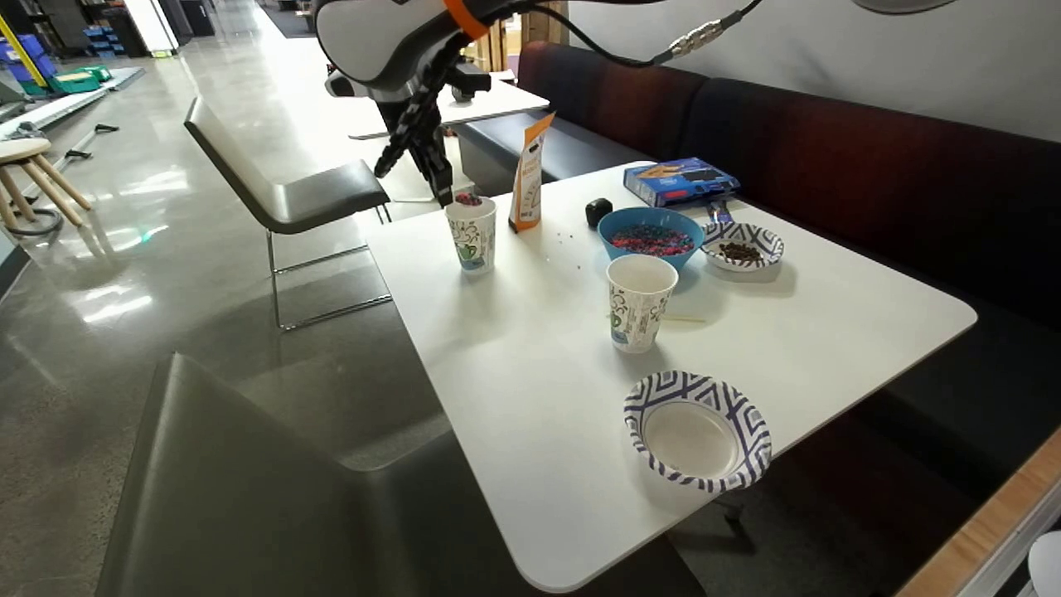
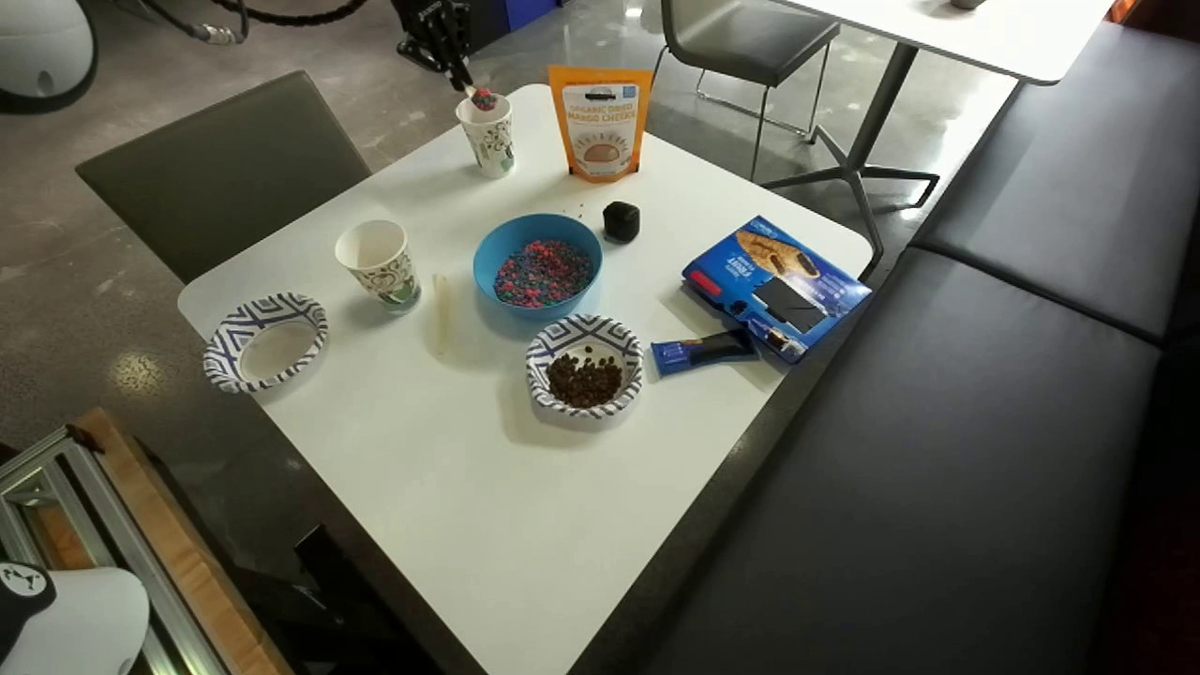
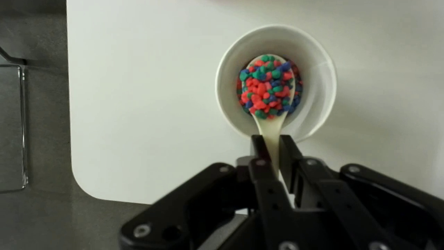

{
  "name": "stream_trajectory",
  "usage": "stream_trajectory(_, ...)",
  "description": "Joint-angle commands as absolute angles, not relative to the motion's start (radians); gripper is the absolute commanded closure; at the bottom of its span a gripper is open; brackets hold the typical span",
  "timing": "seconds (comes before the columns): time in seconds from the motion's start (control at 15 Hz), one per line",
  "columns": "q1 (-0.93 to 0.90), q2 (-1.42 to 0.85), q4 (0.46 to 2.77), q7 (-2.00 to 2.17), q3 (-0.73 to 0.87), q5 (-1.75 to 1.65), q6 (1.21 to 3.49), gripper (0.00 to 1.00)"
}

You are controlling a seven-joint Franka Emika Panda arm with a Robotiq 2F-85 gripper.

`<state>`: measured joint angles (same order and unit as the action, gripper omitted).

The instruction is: Use the plastic spoon to put some of the contents of the blue bowl into the paper cup next to the orange packet

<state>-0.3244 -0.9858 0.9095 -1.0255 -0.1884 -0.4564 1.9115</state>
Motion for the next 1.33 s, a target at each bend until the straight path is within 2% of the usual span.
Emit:
stream_trajectory(0.0,-0.292,-1.013,0.889,-1.054,-0.225,-0.407,1.955,0.96)
stream_trajectory(1.27,-0.002,-0.961,1.070,-1.294,-0.482,-0.166,2.113,0.96)
